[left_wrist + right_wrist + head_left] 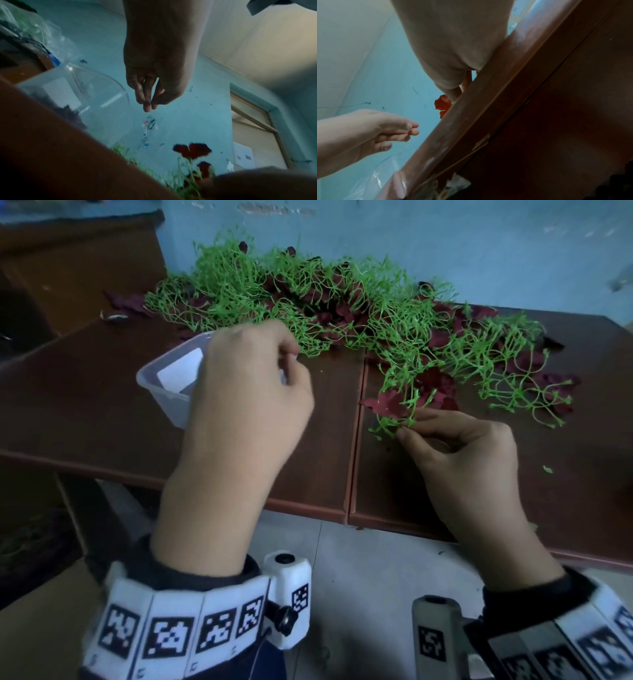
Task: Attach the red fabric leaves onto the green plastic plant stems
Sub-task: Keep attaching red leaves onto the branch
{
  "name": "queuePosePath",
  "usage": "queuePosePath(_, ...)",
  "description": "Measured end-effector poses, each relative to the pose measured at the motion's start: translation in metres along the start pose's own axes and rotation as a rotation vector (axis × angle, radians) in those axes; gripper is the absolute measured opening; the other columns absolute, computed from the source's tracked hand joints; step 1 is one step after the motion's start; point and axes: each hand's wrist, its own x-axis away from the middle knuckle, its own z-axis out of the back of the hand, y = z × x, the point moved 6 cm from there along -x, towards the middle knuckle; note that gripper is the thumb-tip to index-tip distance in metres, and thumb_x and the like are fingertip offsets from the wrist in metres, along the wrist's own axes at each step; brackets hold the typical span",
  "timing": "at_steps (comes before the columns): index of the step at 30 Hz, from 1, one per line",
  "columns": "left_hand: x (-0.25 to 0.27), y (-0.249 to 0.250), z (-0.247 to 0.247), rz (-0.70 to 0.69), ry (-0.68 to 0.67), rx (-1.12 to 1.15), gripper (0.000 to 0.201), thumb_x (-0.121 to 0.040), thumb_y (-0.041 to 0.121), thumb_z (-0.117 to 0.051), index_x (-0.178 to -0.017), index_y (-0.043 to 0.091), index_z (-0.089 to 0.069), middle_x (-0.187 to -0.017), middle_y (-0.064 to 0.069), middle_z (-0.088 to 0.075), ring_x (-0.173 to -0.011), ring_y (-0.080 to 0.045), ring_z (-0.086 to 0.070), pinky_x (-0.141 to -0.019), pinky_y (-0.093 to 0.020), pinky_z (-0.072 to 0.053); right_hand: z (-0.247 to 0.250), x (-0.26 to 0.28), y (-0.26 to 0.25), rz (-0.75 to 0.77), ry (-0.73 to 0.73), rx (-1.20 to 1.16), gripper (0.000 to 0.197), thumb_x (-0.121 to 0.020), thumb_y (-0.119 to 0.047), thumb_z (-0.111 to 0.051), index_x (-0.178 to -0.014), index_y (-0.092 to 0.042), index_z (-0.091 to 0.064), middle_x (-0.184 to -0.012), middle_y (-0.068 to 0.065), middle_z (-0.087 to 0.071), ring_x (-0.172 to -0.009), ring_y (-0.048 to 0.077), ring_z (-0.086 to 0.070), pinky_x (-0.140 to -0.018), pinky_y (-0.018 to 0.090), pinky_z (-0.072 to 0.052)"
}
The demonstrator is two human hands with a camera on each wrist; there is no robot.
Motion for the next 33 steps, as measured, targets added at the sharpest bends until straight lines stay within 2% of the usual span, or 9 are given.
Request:
queuePosePath(3, 0.005, 0.007, -0.014, -0.043, -0.051, -0.021, 0.019, -0.091, 0.012, -0.057, -0.098, 0.014, -0.074, -0.093, -0.002, -0.071, -0.091, -0.025, -0.064, -0.081, -0.042, -0.055, 0.003, 0.000, -0.003, 0.029, 0.012, 0.013, 0.007, -0.082, -0.010, -0.080, -0.089, -0.010, -0.079, -0.093, -0.002, -0.070, -0.079, -0.021, -0.061, -0.068, -0.002, -0.044)
queuePosePath(6, -0.007, -0.024, 0.003, 0.113, -0.008, -0.065, 0.025, -0.090, 0.009, -0.054, -0.098, 0.020, -0.075, -0.096, -0.006, -0.073, -0.088, -0.026, -0.068, -0.085, -0.037, -0.056, 0.008, 0.000, -0.003, 0.040, 0.021, 0.032, 0.007, -0.083, -0.010, -0.079, -0.089, -0.010, -0.079, -0.093, -0.002, -0.069, -0.076, -0.022, -0.060, -0.067, -0.003, -0.043)
queuePosePath(8, -0.015, -0.048, 0.010, 0.232, -0.142, -0.187, 0.022, -0.090, 0.010, -0.060, -0.089, 0.026, -0.075, -0.100, -0.010, -0.075, -0.093, -0.032, -0.069, -0.090, -0.040, -0.056, 0.012, -0.001, -0.002, 0.035, 0.015, 0.049, 0.007, -0.083, -0.011, -0.079, -0.089, -0.011, -0.080, -0.093, -0.004, -0.068, -0.075, -0.023, -0.059, -0.067, -0.003, -0.043)
queuePosePath(11, -0.017, -0.062, 0.010, 0.315, -0.370, -0.242, 0.028, -0.089, 0.016, -0.072, -0.070, 0.035, -0.068, -0.101, -0.008, -0.075, -0.095, -0.027, -0.068, -0.090, -0.036, -0.051, 0.014, -0.003, 0.001, 0.020, 0.003, 0.069, 0.006, -0.084, -0.012, -0.078, -0.090, -0.012, -0.080, -0.093, -0.006, -0.067, -0.074, -0.024, -0.058, -0.067, -0.003, -0.042)
queuePosePath(17, -0.016, -0.063, -0.007, 0.379, -0.671, -0.400, 0.026, -0.080, 0.037, -0.085, -0.070, 0.036, -0.061, -0.106, -0.009, -0.070, -0.099, -0.032, -0.061, -0.089, -0.035, -0.046, 0.013, -0.004, 0.006, 0.006, 0.005, 0.090, 0.007, -0.084, -0.013, -0.078, -0.090, -0.013, -0.080, -0.096, -0.005, -0.069, -0.084, -0.012, -0.060, -0.071, -0.001, -0.045)
queuePosePath(23, -0.019, -0.069, -0.015, 0.402, -0.733, -0.358, 0.028, -0.080, 0.022, -0.086, -0.067, 0.033, -0.064, -0.103, -0.011, -0.067, -0.102, -0.035, -0.060, -0.086, -0.032, -0.041, 0.013, -0.003, 0.006, 0.009, -0.003, 0.104, 0.005, -0.082, -0.012, -0.079, -0.086, -0.014, -0.081, -0.091, -0.004, -0.068, -0.085, -0.010, -0.061, -0.070, -0.001, -0.045)
queuePosePath(27, -0.019, -0.075, -0.017, 0.359, -0.788, -0.362, 0.025, -0.083, 0.015, -0.083, -0.070, 0.031, -0.069, -0.094, -0.008, -0.072, -0.099, -0.032, -0.063, -0.086, -0.033, -0.048, 0.011, -0.004, 0.006, 0.008, -0.012, 0.104, 0.005, -0.082, -0.011, -0.079, -0.086, -0.013, -0.081, -0.090, -0.004, -0.069, -0.087, -0.008, -0.063, -0.070, -0.001, -0.045)
queuePosePath(30, -0.021, -0.076, -0.018, 0.332, -0.764, -0.379, 0.030, -0.088, 0.010, -0.077, -0.067, 0.029, -0.068, -0.079, -0.005, -0.068, -0.084, -0.029, -0.061, -0.065, -0.029, -0.040, 0.010, -0.004, 0.008, -0.020, -0.015, 0.088, 0.004, -0.083, -0.012, -0.079, -0.084, -0.015, -0.081, -0.088, -0.007, -0.070, -0.083, -0.008, -0.066, -0.070, 0.001, -0.046)
queuePosePath(33, -0.019, -0.075, -0.020, 0.326, -0.761, -0.414, 0.018, -0.094, 0.010, -0.069, -0.077, 0.015, -0.073, -0.081, -0.014, -0.068, -0.086, -0.034, -0.061, -0.063, -0.032, -0.037, 0.010, -0.002, 0.008, -0.047, -0.025, 0.084, 0.004, -0.084, -0.016, -0.078, -0.084, -0.019, -0.081, -0.082, -0.016, -0.070, -0.082, -0.014, -0.064, -0.068, 0.002, -0.047)
